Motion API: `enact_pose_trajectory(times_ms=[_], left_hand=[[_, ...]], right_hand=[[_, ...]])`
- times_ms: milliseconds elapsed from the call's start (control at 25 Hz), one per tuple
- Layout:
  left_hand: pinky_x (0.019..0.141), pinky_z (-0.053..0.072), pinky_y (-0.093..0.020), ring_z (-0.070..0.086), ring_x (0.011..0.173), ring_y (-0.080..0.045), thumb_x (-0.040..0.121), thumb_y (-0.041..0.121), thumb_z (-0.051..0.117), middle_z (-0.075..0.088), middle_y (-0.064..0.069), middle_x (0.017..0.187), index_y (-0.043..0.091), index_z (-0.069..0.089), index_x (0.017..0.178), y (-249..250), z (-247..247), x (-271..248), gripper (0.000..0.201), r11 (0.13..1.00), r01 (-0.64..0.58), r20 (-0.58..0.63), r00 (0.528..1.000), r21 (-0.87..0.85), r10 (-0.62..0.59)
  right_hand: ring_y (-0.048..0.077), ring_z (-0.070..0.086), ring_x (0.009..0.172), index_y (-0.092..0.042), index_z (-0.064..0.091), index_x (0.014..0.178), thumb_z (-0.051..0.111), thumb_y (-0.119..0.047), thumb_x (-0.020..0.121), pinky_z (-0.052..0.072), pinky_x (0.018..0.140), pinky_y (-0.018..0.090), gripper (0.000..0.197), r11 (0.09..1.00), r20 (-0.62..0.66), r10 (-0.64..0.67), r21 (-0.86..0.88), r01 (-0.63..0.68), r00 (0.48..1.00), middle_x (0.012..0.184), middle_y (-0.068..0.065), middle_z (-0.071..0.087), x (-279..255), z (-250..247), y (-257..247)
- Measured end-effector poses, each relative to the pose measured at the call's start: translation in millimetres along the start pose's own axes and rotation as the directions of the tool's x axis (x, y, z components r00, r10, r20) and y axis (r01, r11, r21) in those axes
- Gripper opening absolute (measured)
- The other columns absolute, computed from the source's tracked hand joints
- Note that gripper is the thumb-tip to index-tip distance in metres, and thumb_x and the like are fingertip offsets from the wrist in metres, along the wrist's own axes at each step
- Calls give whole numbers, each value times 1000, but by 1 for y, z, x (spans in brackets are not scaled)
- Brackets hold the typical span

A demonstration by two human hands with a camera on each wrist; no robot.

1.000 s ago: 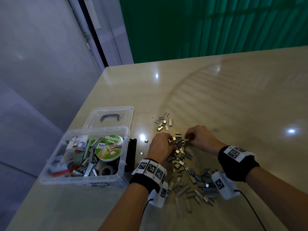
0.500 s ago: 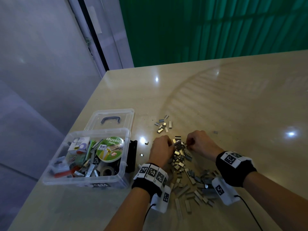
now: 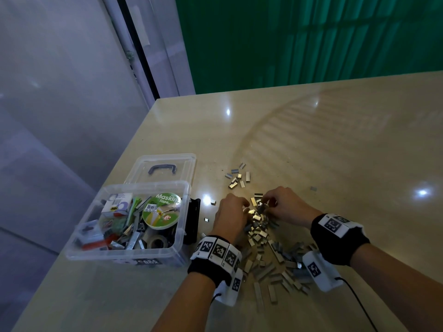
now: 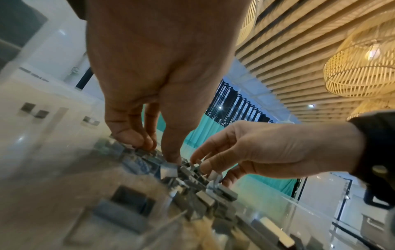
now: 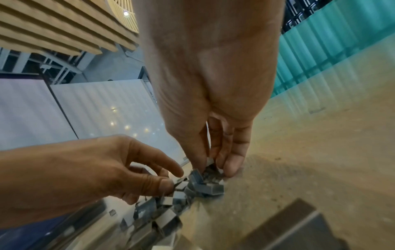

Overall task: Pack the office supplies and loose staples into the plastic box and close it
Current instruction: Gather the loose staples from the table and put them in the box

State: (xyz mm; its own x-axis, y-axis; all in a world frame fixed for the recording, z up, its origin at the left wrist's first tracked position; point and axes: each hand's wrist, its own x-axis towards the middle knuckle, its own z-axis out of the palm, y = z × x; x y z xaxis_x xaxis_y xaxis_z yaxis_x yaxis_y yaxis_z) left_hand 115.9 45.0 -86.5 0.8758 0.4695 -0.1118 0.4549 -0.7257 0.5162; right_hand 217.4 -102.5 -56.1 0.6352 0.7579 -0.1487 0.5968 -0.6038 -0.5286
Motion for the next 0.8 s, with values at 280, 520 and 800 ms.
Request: enact_pose_trajectory(times_ms=[280, 520, 800], left_hand=[[88, 56, -42, 58, 105, -25, 93, 22, 66, 59, -9, 112, 13, 73, 106, 5, 0, 5, 17, 992, 13, 9, 1000, 124, -14], [84, 57, -41, 65, 93, -25, 91, 14, 61, 66, -7, 103, 16, 67, 105, 8, -1, 1, 15, 998, 3, 14, 1000, 62, -4], [83, 58, -35, 69, 88, -19, 89, 7, 62, 73, -5, 95, 18, 77, 102, 12, -13, -3, 22, 998, -61, 1, 998, 14, 61]], right_hand=[[14, 56, 83, -14, 70, 97, 67, -14, 91, 38, 61, 18, 7, 999, -25, -13, -39, 12, 1000, 94, -1, 60, 0, 5, -3], [15, 57, 76, -13, 67, 88, 65, -14, 91, 39, 59, 23, 3, 996, -8, -17, -83, 17, 1000, 85, -1, 60, 1, 7, -2], [16, 63, 84, -15, 73, 101, 65, -15, 94, 47, 68, 23, 11, 988, 44, -14, -156, 21, 999, 99, 2, 68, 3, 8, -4]])
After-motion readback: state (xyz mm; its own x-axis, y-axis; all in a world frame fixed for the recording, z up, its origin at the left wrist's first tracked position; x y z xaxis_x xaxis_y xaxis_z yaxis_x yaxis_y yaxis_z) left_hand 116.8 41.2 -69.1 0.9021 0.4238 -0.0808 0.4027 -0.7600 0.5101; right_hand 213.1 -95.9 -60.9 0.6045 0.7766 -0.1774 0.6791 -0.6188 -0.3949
